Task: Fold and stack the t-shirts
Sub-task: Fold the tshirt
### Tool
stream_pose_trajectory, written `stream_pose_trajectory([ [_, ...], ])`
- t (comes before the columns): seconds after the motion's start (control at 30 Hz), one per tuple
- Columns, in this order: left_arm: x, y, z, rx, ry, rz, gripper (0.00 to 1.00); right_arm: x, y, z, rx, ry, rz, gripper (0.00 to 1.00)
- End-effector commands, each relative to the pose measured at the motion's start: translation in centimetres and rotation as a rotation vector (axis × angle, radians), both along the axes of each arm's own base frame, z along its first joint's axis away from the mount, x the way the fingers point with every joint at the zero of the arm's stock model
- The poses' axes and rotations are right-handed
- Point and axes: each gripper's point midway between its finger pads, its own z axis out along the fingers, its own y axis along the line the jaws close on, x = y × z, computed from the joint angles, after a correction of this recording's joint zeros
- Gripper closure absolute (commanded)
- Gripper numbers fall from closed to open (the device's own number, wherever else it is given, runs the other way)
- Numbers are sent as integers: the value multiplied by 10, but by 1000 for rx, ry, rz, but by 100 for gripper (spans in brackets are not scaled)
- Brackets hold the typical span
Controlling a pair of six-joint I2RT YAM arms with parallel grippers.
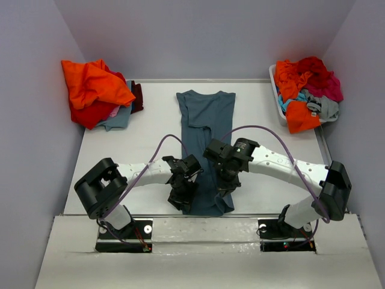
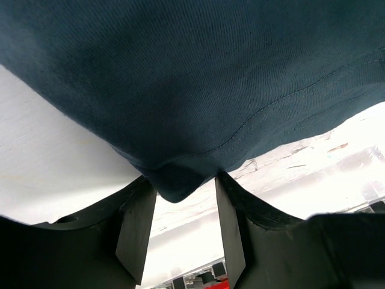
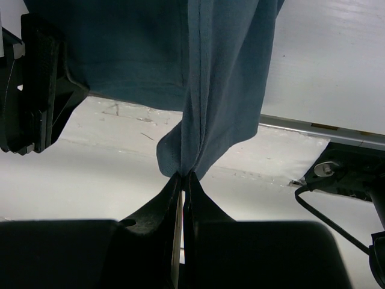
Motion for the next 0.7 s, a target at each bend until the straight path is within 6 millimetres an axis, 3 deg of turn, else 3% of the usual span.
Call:
stream_pose_trajectory([
  [0.0,2,-3,9,-20,-21,-4,45,9,22,4,58,-18,48,93],
  [0.27,0,0,13,-24,-26,20,45,20,54,-8,83,12,145,93],
  [0.47,1,-1,19,-36,-37,34,45,17,66,-22,91,70,191,90],
  [0.5,1,-1,21,-35,-40,36,45,17,66,-24,89,75,191,87],
  [0.63,2,0,24,-33,-51,45,45,18,68,-18,110,54,196,46],
  [0.67,3,0,24,-32,-53,50,45,19,69,-14,123,43,197,41],
])
